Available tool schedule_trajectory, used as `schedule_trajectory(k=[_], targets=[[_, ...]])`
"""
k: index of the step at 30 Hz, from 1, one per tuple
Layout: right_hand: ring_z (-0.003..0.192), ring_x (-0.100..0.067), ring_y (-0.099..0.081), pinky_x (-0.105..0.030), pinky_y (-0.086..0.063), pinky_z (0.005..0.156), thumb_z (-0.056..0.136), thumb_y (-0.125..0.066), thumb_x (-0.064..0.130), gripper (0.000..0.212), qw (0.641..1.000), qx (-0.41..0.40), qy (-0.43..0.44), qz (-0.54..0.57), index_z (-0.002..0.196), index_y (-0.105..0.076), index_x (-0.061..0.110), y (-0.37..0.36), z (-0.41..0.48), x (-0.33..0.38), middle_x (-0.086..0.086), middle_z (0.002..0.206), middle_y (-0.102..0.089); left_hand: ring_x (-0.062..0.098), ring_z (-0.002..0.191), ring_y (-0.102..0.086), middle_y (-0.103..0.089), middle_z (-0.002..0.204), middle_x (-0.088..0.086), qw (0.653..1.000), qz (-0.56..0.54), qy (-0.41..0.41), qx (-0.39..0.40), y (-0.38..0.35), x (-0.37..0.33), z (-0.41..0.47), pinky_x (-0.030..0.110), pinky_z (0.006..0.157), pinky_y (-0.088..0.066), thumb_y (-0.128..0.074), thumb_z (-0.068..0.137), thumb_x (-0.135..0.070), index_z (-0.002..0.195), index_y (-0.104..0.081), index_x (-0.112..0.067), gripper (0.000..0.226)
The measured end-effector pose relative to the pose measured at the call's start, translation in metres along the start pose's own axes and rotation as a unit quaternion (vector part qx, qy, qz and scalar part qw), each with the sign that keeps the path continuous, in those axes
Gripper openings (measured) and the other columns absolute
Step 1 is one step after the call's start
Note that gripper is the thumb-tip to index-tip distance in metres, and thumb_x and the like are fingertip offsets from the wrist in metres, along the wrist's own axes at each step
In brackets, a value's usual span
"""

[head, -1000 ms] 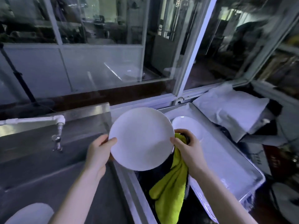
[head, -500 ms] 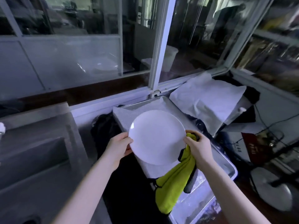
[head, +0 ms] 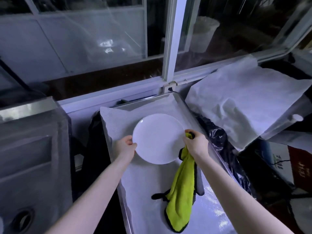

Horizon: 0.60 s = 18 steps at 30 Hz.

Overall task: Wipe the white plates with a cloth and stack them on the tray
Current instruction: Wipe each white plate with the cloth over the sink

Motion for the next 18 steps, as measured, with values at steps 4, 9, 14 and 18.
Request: schedule_trajectory(k=[4,9,14,18], targets=[[0.102,-0.023,-0.064,-0.023,-0.042,0.078,0.085,-0.061,0.011,0.031,0.999,0.027,-0.008,-0.024,0.113,-0.071,0.020,-0.017,0.025,-0.009,-0.002,0.102,-0.071,0.017,0.080,-0.071,-0.074,0.082,-0.010,0.999,0.029,-0.006,-0.028,-0.009,0.007,0.014,0.027,0.073,-0.054,-0.060,0.086,0.002,0.089,-0.074,-0.025,0.030],[0.101,-0.026,-0.064,-0.023,-0.042,0.079,0.085,-0.060,0.011,0.034,0.999,0.029,-0.011,-0.038,0.116,-0.070,0.020,-0.027,0.038,-0.015,-0.005,0.105,-0.073,0.022,0.076,-0.063,-0.070,0.075,-0.010,0.997,0.063,-0.020,-0.044,-0.019,0.013,0.024,0.031,0.071,-0.049,-0.061,0.087,0.001,0.086,-0.072,-0.026,0.030],[0.089,-0.024,-0.061,-0.024,-0.040,0.073,0.084,-0.058,0.009,0.035,0.999,0.005,-0.012,-0.044,0.114,-0.071,0.022,-0.027,0.041,-0.017,-0.005,0.099,-0.072,0.018,0.073,-0.061,-0.065,0.074,-0.011,0.989,0.132,-0.048,-0.055,-0.024,0.015,0.027,0.027,0.061,-0.043,-0.064,0.089,-0.002,0.095,-0.076,-0.025,0.026],[0.073,-0.021,-0.055,-0.027,-0.042,0.066,0.085,-0.057,0.005,0.033,0.998,0.008,0.000,-0.054,0.111,-0.072,0.018,-0.025,0.039,-0.018,-0.006,0.085,-0.070,0.019,0.082,-0.059,-0.067,0.094,0.006,0.975,0.191,-0.078,-0.084,-0.025,0.014,0.025,0.023,0.072,-0.039,-0.065,0.091,-0.004,0.114,-0.076,-0.020,0.030]])
Point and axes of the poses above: each hand's wrist, its own z-axis towards the middle knuckle, its own y-axis out of the back of the hand, x = y × z, the point moved 1 cm from there along z, towards the middle knuckle
